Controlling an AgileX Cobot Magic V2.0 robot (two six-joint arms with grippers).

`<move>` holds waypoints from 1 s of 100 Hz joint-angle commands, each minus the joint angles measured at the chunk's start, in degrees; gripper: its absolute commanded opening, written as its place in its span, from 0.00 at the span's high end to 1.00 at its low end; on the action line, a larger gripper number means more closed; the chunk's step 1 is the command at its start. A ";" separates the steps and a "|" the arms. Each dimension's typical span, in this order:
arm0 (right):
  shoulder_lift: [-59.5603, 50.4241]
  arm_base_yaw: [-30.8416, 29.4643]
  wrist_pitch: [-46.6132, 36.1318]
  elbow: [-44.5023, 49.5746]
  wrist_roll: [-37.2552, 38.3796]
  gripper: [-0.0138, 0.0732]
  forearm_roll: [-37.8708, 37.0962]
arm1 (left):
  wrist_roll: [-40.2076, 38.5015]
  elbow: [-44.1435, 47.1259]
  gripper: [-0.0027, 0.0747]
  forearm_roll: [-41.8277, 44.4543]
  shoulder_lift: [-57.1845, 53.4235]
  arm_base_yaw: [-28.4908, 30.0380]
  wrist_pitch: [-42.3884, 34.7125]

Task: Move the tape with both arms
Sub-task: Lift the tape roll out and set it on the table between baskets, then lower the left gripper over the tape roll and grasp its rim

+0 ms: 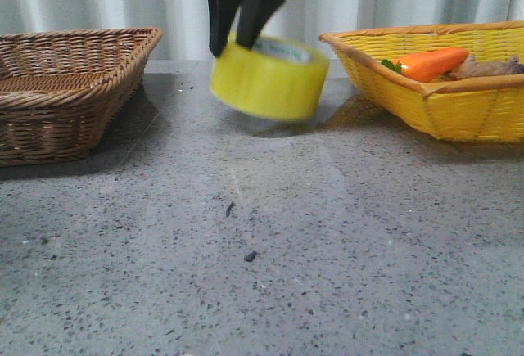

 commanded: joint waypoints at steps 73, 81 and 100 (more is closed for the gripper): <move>-51.06 -0.14 -5.76 13.87 -1.21 0.91 -1.87 | 18.58 -12.09 0.64 -12.35 19.10 -11.21 -6.58; -58.84 -0.14 -10.52 23.34 -1.21 0.91 -2.66 | 20.69 -16.99 0.63 -12.21 24.83 -13.97 -5.09; -77.50 -0.14 -24.37 44.35 -1.07 0.91 -3.93 | 20.93 -30.36 0.51 -11.34 39.21 -16.12 0.57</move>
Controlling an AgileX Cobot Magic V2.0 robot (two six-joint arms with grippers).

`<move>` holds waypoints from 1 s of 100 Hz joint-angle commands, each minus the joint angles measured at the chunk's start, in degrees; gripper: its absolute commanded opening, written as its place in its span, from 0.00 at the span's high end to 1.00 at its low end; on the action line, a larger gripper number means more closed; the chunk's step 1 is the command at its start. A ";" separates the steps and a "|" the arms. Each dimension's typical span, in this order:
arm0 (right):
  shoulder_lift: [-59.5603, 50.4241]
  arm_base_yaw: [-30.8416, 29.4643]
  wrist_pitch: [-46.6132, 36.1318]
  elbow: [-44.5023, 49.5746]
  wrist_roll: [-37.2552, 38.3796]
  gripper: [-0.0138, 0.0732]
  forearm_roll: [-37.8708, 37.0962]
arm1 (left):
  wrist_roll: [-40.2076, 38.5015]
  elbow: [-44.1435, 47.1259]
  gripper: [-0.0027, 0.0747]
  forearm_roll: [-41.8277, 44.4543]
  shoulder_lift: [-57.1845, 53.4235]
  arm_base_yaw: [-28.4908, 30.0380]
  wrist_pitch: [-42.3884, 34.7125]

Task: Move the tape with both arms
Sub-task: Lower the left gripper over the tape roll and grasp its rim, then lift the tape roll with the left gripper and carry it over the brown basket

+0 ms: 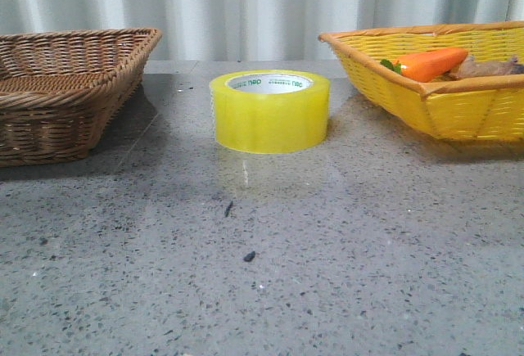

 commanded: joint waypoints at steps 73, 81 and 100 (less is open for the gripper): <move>-23.73 -0.14 -7.27 16.78 10.10 0.91 -5.95 | -11.48 -29.36 0.38 11.35 33.58 -1.57 15.94; -23.73 -0.14 -7.65 16.78 10.10 0.91 -6.47 | -11.48 -29.36 0.39 11.44 34.97 -2.04 15.94; -23.73 -0.14 -8.47 16.78 10.10 0.91 -6.54 | -11.48 -29.25 0.39 11.95 37.07 -2.16 14.93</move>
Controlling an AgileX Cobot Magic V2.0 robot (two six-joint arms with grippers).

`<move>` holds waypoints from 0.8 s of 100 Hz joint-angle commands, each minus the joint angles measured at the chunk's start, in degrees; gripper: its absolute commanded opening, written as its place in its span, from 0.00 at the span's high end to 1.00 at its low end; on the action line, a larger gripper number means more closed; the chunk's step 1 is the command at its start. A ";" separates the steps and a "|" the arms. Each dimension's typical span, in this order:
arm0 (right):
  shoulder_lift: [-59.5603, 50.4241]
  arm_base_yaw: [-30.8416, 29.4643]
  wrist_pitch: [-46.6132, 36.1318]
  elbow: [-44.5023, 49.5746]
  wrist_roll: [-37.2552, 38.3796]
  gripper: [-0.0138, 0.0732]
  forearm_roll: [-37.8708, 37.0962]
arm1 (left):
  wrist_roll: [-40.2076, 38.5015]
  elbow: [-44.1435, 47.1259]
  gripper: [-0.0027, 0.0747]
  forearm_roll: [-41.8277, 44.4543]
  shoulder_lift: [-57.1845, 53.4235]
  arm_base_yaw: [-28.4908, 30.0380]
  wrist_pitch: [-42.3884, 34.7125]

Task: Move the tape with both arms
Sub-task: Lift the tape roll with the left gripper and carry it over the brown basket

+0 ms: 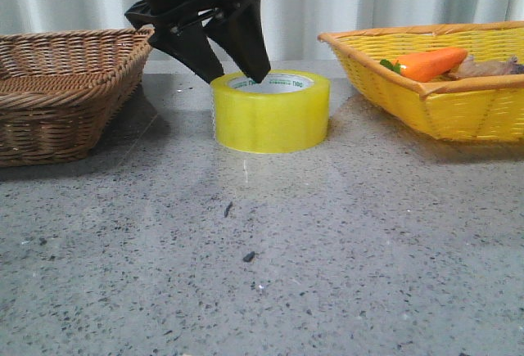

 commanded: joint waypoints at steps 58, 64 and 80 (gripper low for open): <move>4.36 -0.14 -6.35 -0.97 0.21 0.91 -2.19 | -0.42 -7.09 0.99 -1.26 -1.73 -0.19 0.23; 4.77 -0.14 -7.77 -0.97 0.21 0.91 -2.19 | -0.42 -9.94 0.99 -1.16 -3.07 -0.19 0.23; 4.77 -0.14 -13.90 -0.83 0.10 0.91 -2.95 | -0.42 -19.51 0.99 0.69 -7.65 0.45 0.23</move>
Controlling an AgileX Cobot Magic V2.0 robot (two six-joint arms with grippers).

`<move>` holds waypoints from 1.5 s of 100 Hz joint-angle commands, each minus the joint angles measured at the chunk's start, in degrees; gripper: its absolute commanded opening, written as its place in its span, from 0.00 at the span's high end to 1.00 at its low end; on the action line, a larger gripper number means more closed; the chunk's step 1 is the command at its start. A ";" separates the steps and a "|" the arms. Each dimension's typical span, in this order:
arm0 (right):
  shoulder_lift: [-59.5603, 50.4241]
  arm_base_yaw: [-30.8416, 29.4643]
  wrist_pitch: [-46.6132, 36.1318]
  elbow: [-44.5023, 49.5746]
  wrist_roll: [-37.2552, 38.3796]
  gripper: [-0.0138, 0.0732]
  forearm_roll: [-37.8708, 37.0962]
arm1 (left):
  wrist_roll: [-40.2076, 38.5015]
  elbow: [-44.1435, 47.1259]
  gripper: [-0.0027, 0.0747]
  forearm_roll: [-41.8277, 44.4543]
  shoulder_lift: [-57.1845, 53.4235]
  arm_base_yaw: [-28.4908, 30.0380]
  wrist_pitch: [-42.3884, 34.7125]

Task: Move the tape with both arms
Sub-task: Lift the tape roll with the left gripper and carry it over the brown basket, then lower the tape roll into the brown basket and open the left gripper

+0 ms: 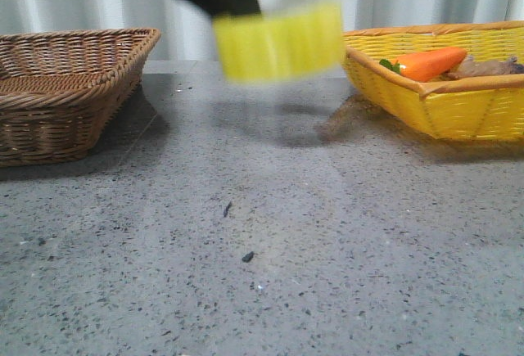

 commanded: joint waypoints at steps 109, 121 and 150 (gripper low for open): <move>1.12 -0.14 -8.29 -0.36 -0.03 0.91 -3.22 | -11.51 16.35 0.47 11.40 -15.62 26.05 2.51; 0.09 -0.14 -7.79 -0.36 -0.03 0.91 -3.22 | -11.51 16.35 0.37 9.56 -18.00 26.05 1.16; -6.21 -0.14 0.87 2.15 -0.14 0.91 -10.32 | -11.35 32.50 0.63 5.92 -36.18 18.07 -16.04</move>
